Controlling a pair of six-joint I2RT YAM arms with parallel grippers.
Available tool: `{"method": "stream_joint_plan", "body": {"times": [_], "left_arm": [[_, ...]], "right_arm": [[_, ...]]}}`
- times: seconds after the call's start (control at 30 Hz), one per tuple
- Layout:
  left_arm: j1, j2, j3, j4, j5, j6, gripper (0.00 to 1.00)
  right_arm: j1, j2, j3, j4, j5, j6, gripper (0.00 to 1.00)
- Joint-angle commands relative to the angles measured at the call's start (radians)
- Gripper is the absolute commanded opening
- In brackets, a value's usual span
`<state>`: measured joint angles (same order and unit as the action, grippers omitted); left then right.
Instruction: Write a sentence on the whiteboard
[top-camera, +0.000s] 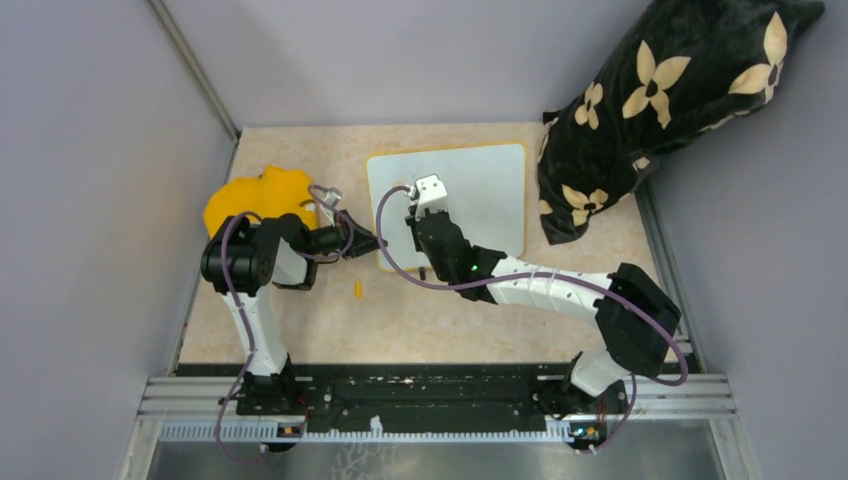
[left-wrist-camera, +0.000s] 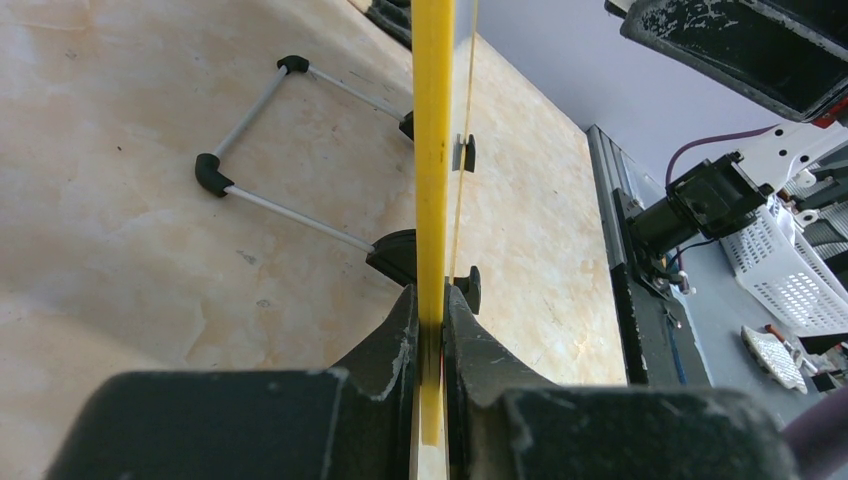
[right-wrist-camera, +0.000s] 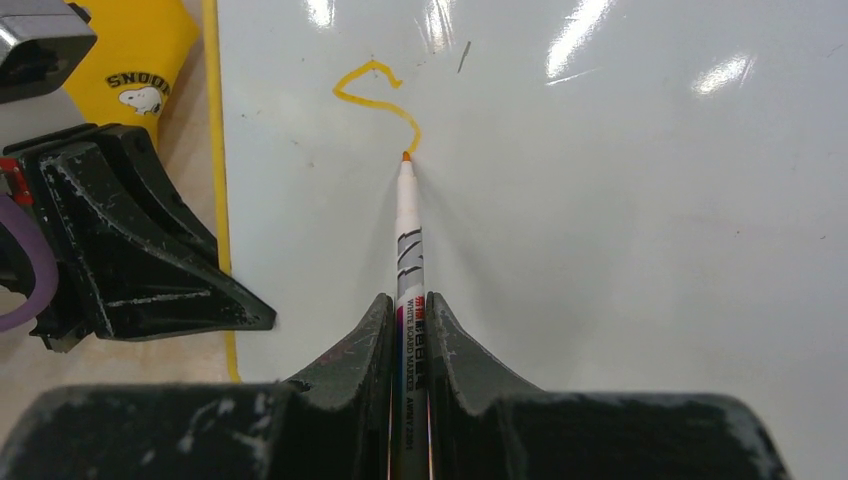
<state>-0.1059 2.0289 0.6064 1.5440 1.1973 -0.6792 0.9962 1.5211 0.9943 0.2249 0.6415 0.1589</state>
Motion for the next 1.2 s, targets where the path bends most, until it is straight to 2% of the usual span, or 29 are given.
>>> {"method": "stream_joint_plan", "body": {"times": [0.0, 0.63, 0.7, 0.83, 1.0, 1.03, 1.17], "left_arm": [[-0.017, -0.016, 0.001, 0.032, 0.004, 0.031, 0.00], [-0.021, -0.022, -0.003, 0.019, -0.009, 0.040, 0.00], [-0.021, -0.025, -0.004, 0.015, -0.011, 0.044, 0.00], [-0.021, -0.030, -0.004, 0.009, -0.017, 0.046, 0.07], [-0.021, -0.033, -0.004, 0.010, -0.020, 0.040, 0.08], [-0.021, -0.033, -0.004, 0.010, -0.021, 0.039, 0.09], [-0.021, -0.044, -0.009, 0.010, -0.029, 0.038, 0.34]], "right_arm": [[-0.006, -0.048, 0.001, -0.003, -0.053, 0.014, 0.00], [0.002, -0.036, 0.040, 0.030, -0.171, 0.034, 0.00], [0.002, -0.051, 0.041, 0.025, -0.172, 0.038, 0.00], [0.002, -0.094, 0.036, -0.004, -0.165, 0.045, 0.00], [0.002, -0.175, 0.018, -0.067, -0.128, 0.041, 0.00], [0.000, -0.189, 0.018, -0.084, -0.120, 0.038, 0.00], [-0.011, -0.257, -0.002, -0.134, -0.110, 0.033, 0.00]]}}
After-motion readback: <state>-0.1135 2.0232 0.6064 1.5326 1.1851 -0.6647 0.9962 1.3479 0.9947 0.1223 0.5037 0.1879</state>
